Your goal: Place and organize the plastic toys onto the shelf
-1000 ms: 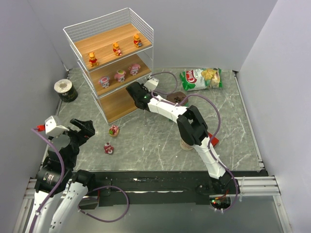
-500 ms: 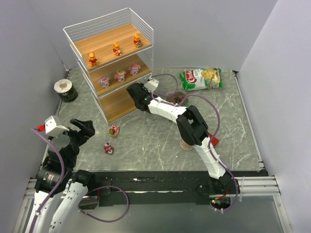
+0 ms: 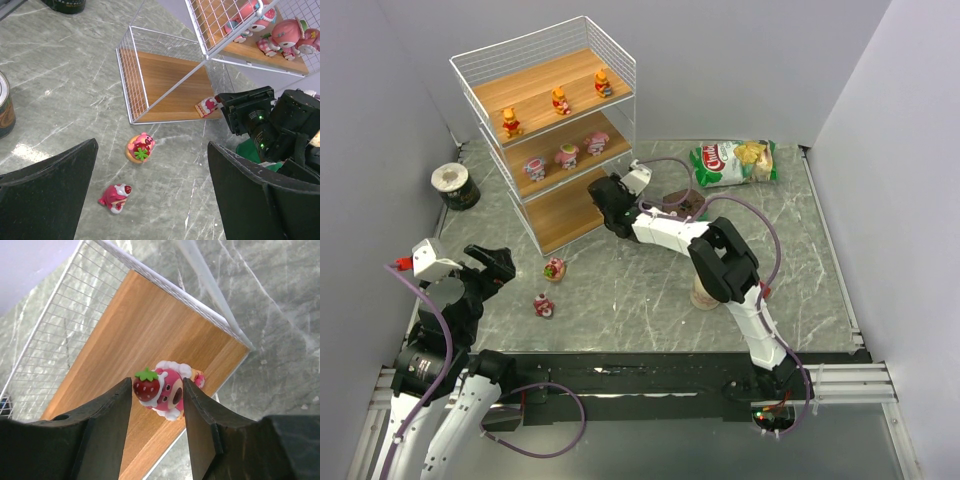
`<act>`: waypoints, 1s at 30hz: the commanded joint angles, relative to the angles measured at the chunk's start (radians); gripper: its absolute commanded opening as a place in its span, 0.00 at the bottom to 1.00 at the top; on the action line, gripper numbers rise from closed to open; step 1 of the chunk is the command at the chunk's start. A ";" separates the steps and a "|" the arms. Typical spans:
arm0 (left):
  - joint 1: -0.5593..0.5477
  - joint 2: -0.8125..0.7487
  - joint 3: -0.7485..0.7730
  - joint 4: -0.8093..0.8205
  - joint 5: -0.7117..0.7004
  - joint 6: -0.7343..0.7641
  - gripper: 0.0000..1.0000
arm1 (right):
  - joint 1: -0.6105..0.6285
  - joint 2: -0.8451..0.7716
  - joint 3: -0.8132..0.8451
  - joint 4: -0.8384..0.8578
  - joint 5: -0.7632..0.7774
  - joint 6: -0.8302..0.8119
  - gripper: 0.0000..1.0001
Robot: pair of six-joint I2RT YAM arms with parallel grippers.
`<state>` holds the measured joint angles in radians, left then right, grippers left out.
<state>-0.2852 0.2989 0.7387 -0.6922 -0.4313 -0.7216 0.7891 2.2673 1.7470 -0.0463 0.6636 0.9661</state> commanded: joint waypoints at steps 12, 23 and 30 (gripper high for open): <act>-0.005 -0.006 -0.001 0.031 -0.004 -0.002 0.96 | 0.004 -0.182 -0.165 0.217 0.007 -0.026 0.39; -0.003 -0.012 -0.002 0.036 0.002 0.002 0.96 | 0.073 -0.348 -0.383 0.240 -0.169 -0.176 0.54; -0.005 -0.014 -0.002 0.036 0.002 0.004 0.96 | 0.197 -0.391 -0.462 0.283 -0.402 -0.300 0.66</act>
<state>-0.2874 0.2958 0.7387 -0.6922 -0.4313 -0.7216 0.9073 1.9369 1.2968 0.1734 0.4400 0.7647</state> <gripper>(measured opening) 0.967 0.644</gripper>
